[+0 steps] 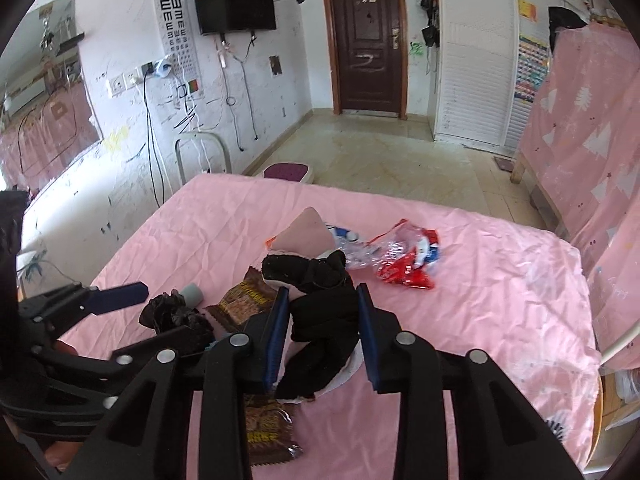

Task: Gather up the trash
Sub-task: 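Grasp the black cloth with the right tool while the left tool grasps a black item, then carry both black items to the orange bucket and open both tools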

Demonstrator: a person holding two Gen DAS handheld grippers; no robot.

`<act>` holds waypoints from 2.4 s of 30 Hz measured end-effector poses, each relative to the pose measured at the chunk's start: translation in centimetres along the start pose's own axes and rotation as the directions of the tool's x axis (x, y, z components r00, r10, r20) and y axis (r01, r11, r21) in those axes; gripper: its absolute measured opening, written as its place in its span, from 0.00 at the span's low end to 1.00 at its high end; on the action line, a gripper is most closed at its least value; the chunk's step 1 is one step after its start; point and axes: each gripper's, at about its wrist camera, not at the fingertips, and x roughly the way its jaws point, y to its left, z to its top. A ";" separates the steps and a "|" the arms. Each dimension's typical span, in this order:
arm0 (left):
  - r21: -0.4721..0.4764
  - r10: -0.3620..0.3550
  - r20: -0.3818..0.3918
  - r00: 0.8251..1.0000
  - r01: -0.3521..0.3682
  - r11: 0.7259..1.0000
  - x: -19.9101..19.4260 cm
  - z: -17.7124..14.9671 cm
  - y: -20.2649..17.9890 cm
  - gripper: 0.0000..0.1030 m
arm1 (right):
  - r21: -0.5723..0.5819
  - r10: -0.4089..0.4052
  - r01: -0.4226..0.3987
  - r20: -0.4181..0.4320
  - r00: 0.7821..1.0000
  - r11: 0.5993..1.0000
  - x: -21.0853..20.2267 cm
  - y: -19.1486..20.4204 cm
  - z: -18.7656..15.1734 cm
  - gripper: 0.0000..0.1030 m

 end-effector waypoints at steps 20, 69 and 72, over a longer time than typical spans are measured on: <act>0.072 0.068 0.047 0.997 -0.071 0.995 -1.6 0.6 -2.7 0.13 | 0.073 -0.014 0.009 0.066 0.998 0.997 -3.3 -3.2 -0.7 0.22; 0.362 -0.254 -0.040 0.966 0.250 0.898 2.4 3.9 -33.5 0.13 | 0.434 -0.306 0.247 0.070 0.949 0.866 -13.8 -30.4 -14.7 0.22; 0.371 -0.260 -0.052 0.964 0.261 0.892 3.2 3.9 -34.7 0.13 | 0.449 -0.295 0.239 0.058 0.954 0.861 -13.3 -31.4 -15.3 0.22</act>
